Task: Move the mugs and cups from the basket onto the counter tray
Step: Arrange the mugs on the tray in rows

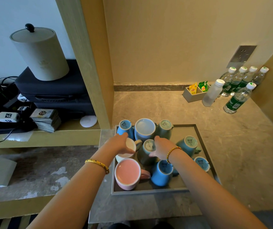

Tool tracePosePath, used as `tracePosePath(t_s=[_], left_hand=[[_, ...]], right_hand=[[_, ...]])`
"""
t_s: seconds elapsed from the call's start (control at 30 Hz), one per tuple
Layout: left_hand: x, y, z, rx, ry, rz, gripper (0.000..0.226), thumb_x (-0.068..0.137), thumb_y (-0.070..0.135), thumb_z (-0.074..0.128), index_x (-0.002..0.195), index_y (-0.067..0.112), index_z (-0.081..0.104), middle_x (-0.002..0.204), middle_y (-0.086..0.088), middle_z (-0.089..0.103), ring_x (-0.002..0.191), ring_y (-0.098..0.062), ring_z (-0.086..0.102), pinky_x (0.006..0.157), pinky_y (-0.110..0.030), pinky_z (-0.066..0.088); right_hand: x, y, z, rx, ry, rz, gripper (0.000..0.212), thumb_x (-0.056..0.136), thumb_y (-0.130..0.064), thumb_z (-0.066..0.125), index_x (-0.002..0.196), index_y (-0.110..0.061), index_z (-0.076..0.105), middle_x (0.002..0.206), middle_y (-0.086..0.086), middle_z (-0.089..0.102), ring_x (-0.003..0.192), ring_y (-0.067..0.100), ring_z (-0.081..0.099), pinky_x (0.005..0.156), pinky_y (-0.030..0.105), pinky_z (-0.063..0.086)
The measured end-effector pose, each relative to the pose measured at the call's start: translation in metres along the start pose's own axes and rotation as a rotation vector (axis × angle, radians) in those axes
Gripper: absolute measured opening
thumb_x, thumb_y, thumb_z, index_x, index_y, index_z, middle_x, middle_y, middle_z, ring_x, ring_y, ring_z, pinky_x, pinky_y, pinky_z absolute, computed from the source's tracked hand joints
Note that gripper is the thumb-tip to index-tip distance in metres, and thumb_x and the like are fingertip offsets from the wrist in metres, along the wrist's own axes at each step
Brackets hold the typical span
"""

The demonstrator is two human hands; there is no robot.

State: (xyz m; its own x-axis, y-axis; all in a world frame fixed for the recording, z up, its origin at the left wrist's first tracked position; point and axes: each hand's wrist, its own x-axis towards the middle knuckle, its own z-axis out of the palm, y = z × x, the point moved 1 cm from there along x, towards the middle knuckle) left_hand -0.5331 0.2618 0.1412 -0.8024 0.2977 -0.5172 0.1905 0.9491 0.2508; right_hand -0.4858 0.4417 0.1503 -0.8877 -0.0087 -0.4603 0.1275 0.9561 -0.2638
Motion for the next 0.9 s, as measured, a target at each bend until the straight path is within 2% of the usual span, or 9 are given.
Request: tracePosePath(t_s=[0.17, 0.23, 0.33, 0.43, 0.5, 0.6, 0.73, 0.9], left_hand=[[-0.003, 0.005, 0.0, 0.059, 0.029, 0.021, 0.067, 0.08, 0.05, 0.064, 0.129, 0.014, 0.038, 0.13, -0.014, 0.047, 0.117, -0.03, 0.047, 0.095, -0.039, 0.041], [-0.005, 0.014, -0.003, 0.091, 0.125, 0.058, 0.058, 0.081, 0.05, 0.062, 0.124, 0.015, 0.043, 0.127, -0.013, 0.048, 0.117, -0.031, 0.045, 0.094, -0.04, 0.041], [-0.007, 0.038, -0.007, 0.13, 0.288, 0.176, 0.049, 0.084, 0.044, 0.06, 0.12, 0.013, 0.047, 0.123, -0.013, 0.048, 0.114, -0.03, 0.045, 0.089, -0.04, 0.044], [-0.008, 0.06, -0.001, 0.171, 0.261, 0.265, 0.053, 0.083, 0.041, 0.061, 0.128, 0.016, 0.044, 0.125, -0.011, 0.046, 0.116, -0.029, 0.044, 0.089, -0.041, 0.043], [-0.008, 0.067, 0.007, 0.197, 0.206, 0.295, 0.059, 0.081, 0.045, 0.062, 0.131, 0.019, 0.043, 0.127, -0.01, 0.046, 0.117, -0.029, 0.044, 0.092, -0.041, 0.042], [-0.007, 0.069, 0.017, 0.293, 0.136, 0.324, 0.066, 0.079, 0.047, 0.066, 0.133, 0.02, 0.039, 0.13, -0.009, 0.046, 0.119, -0.03, 0.045, 0.094, -0.042, 0.04], [-0.003, 0.072, 0.018, 0.296, 0.171, 0.286, 0.055, 0.083, 0.038, 0.065, 0.129, 0.019, 0.042, 0.128, -0.009, 0.051, 0.115, -0.029, 0.052, 0.091, -0.039, 0.044], [-0.004, 0.082, 0.022, 0.293, 0.186, 0.24, 0.051, 0.083, 0.032, 0.067, 0.126, 0.018, 0.044, 0.125, -0.009, 0.053, 0.113, -0.027, 0.053, 0.089, -0.037, 0.046]], right_hand=[[-0.003, 0.002, 0.007, -0.017, 0.051, -0.015, 0.048, 0.082, -0.031, 0.068, 0.117, -0.008, 0.044, 0.114, 0.013, 0.061, 0.105, 0.029, 0.058, 0.079, 0.033, 0.044], [-0.004, 0.008, 0.007, 0.031, 0.052, -0.031, 0.046, 0.082, -0.03, 0.068, 0.115, -0.009, 0.045, 0.114, 0.013, 0.061, 0.104, 0.03, 0.058, 0.078, 0.033, 0.043], [-0.004, 0.015, 0.006, 0.101, 0.006, -0.045, 0.046, 0.085, -0.026, 0.066, 0.123, -0.01, 0.046, 0.122, 0.011, 0.059, 0.112, 0.028, 0.055, 0.09, 0.034, 0.043], [-0.003, 0.015, 0.008, 0.162, -0.032, -0.028, 0.051, 0.09, -0.015, 0.058, 0.137, -0.011, 0.039, 0.136, 0.01, 0.051, 0.125, 0.026, 0.047, 0.102, 0.033, 0.038], [-0.002, 0.016, 0.006, 0.178, -0.012, -0.011, 0.05, 0.091, -0.006, 0.052, 0.139, -0.012, 0.037, 0.137, 0.009, 0.05, 0.126, 0.026, 0.047, 0.099, 0.031, 0.039], [-0.004, 0.024, 0.002, 0.202, 0.069, -0.019, 0.039, 0.092, -0.003, 0.045, 0.13, -0.012, 0.046, 0.128, 0.012, 0.056, 0.116, 0.028, 0.053, 0.088, 0.03, 0.043], [-0.014, 0.042, -0.002, 0.327, 0.302, -0.019, 0.035, 0.092, -0.005, 0.047, 0.127, -0.013, 0.051, 0.125, 0.007, 0.059, 0.117, 0.021, 0.054, 0.098, 0.031, 0.045], [-0.015, 0.066, -0.007, 0.305, 0.477, -0.071, 0.03, 0.092, -0.011, 0.05, 0.121, -0.018, 0.054, 0.122, 0.004, 0.058, 0.115, 0.019, 0.053, 0.094, 0.027, 0.043]])
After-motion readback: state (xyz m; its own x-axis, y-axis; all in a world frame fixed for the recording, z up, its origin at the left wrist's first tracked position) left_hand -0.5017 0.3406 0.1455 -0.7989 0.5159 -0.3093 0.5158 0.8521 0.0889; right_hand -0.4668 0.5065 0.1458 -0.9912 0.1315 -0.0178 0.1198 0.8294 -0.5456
